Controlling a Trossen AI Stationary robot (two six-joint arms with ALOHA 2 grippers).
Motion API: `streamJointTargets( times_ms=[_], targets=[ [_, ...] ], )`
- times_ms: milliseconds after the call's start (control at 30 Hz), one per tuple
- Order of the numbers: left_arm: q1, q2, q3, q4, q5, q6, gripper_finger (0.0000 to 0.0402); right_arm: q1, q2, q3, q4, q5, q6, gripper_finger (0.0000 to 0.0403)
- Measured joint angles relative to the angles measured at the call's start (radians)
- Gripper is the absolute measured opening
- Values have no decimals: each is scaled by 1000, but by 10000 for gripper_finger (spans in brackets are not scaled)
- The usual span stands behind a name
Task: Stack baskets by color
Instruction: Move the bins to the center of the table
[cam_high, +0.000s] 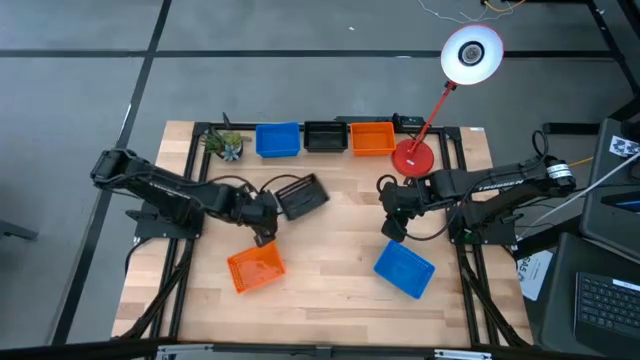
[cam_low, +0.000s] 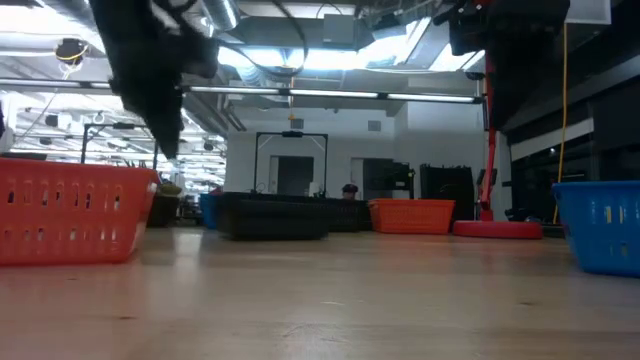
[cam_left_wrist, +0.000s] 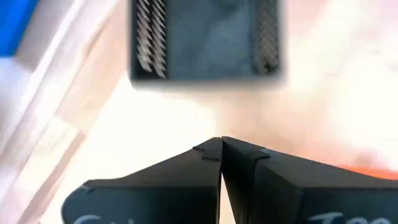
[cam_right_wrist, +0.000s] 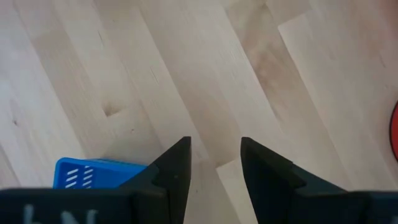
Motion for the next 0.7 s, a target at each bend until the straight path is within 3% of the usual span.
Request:
streamJointTargets(
  times_ms=[167, 333, 467, 600, 700],
  targets=[
    [-21, -11, 76, -119, 302, -21, 0, 0, 0, 0, 0, 0, -5, 139],
    [-101, 22, 74, -168, 599, -188, 0, 0, 0, 0, 0, 0, -36, 139],
    [-215, 57, 67, -274, 769, -358, 0, 0, 0, 1, -1, 0, -59, 139],
    [-369, 56, 67, -185, 813, -621, 0, 0, 0, 1, -3, 0, -61, 139],
    [-473, 70, 68, -82, 754, -813, 0, 0, 0, 1, -3, 0, -68, 139]
  ],
)
